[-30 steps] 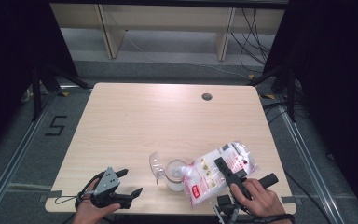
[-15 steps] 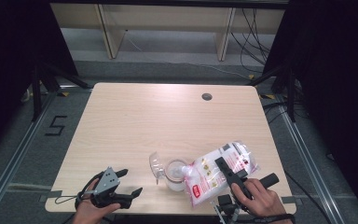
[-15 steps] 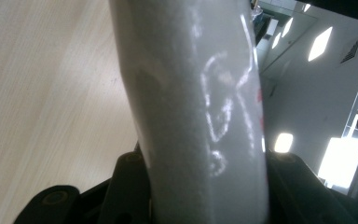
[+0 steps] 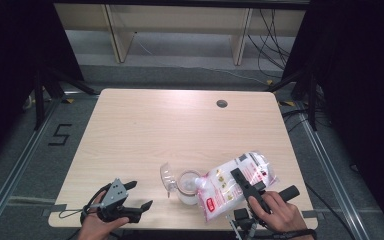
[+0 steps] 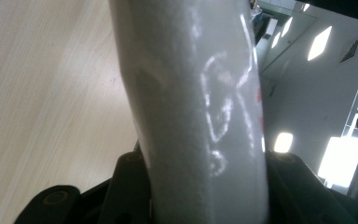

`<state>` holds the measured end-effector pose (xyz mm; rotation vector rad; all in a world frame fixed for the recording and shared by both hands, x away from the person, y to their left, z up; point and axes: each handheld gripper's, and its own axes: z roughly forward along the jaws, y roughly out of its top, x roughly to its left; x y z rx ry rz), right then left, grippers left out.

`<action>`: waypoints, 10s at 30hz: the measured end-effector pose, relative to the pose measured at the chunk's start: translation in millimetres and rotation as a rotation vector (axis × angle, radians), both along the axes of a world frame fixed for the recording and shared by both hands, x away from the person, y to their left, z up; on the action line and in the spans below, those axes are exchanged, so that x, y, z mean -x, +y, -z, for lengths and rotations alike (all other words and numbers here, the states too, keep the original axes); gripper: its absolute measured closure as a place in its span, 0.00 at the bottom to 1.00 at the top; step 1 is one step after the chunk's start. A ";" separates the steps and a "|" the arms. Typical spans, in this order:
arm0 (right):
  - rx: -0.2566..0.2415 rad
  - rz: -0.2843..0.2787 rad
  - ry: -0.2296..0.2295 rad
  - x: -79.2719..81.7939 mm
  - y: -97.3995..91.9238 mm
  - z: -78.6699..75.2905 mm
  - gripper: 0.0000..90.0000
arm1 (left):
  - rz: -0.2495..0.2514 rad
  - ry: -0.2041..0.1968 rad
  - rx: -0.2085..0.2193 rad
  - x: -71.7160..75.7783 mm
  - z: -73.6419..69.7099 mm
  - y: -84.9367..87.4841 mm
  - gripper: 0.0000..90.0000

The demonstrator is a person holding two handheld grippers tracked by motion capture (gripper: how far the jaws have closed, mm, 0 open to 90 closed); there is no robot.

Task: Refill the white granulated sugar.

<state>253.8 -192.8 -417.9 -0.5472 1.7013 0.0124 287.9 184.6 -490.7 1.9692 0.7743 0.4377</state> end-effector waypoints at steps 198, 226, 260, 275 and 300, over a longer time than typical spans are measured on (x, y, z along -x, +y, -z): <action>-0.289 -0.034 0.248 -21.3 -22.8 16.6 0.78 | -0.015 0.013 0.016 3.1 -0.5 -1.0 0.19; -0.478 -0.043 0.380 -26.7 -29.5 21.6 0.80 | -0.014 0.013 0.013 3.1 -0.4 -1.0 0.19; -1.009 -0.011 0.671 -67.4 -55.1 39.4 0.82 | -0.009 0.005 0.004 2.8 -1.3 -0.4 0.19; -1.185 -0.009 0.789 -99.1 -57.0 54.7 0.83 | -0.011 0.010 0.013 3.1 -0.7 -0.8 0.19; -1.311 0.098 0.834 -93.9 -81.8 54.9 0.82 | -0.012 0.009 0.012 4.1 -0.6 -1.0 0.19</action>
